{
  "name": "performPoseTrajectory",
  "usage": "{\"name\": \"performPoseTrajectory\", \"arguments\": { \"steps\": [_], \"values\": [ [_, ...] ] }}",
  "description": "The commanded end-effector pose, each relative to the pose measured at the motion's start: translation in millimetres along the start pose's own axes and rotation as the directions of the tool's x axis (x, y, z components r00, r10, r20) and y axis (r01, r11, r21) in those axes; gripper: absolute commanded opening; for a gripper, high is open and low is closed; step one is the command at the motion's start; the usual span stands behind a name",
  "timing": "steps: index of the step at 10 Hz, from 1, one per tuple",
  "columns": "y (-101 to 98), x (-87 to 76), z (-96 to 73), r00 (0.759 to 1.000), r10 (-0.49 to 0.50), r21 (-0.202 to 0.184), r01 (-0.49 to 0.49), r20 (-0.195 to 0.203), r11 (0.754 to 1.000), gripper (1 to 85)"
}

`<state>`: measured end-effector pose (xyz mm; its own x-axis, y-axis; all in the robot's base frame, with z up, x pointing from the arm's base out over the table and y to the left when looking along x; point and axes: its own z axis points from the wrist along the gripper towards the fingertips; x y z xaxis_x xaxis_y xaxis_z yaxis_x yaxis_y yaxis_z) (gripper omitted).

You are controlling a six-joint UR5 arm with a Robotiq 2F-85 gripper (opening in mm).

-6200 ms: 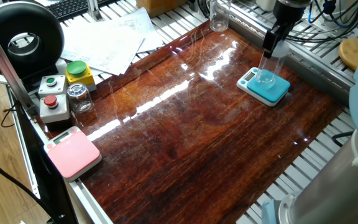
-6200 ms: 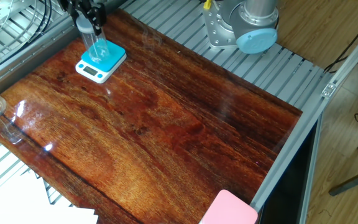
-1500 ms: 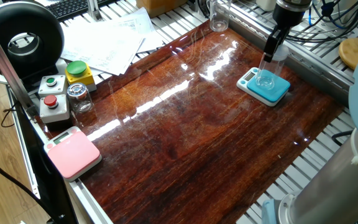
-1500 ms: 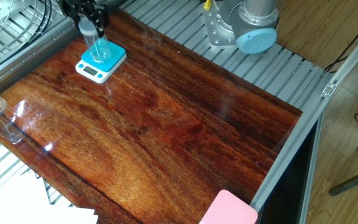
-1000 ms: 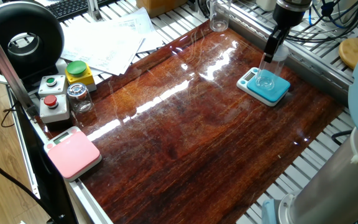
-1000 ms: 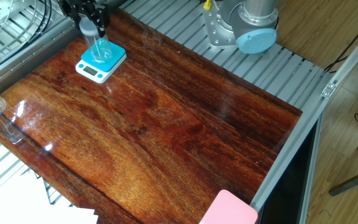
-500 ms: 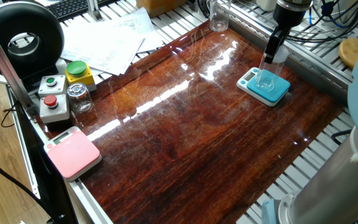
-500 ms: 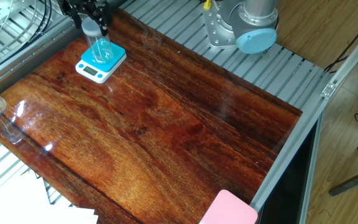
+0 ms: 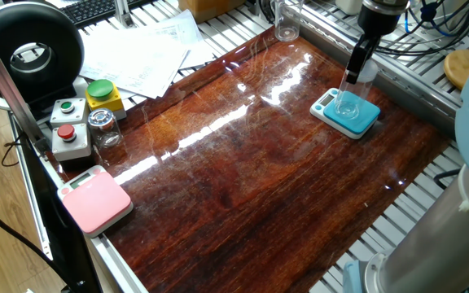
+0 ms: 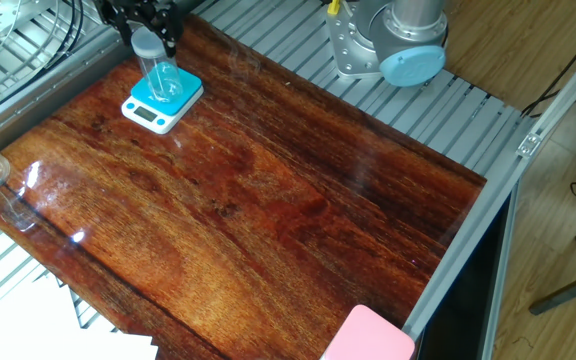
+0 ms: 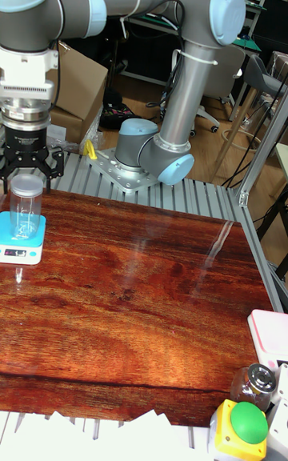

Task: Place the block on the scale

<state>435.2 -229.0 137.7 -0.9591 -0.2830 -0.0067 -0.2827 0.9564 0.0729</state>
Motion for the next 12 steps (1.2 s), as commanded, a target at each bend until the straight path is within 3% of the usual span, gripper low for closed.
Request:
{"name": "performPoseTrajectory", "arguments": {
  "steps": [1,7,9,11,12],
  "values": [
    [-1.0,2.1,-11.8,1.0,0.005,0.009,-0.005,-0.007,1.0,75.7],
    [-0.2,17.8,-50.8,0.997,0.053,0.049,-0.051,-0.047,0.997,70.7],
    [-6.3,18.3,-51.2,0.994,0.103,0.075,-0.099,-0.044,0.992,66.7],
    [-22.1,6.6,-52.5,0.988,0.155,0.13,-0.156,0.014,0.979,49.7],
    [-34.2,7.2,-54.4,0.984,0.176,0.176,-0.177,0.023,0.968,34.7]
  ]
}}
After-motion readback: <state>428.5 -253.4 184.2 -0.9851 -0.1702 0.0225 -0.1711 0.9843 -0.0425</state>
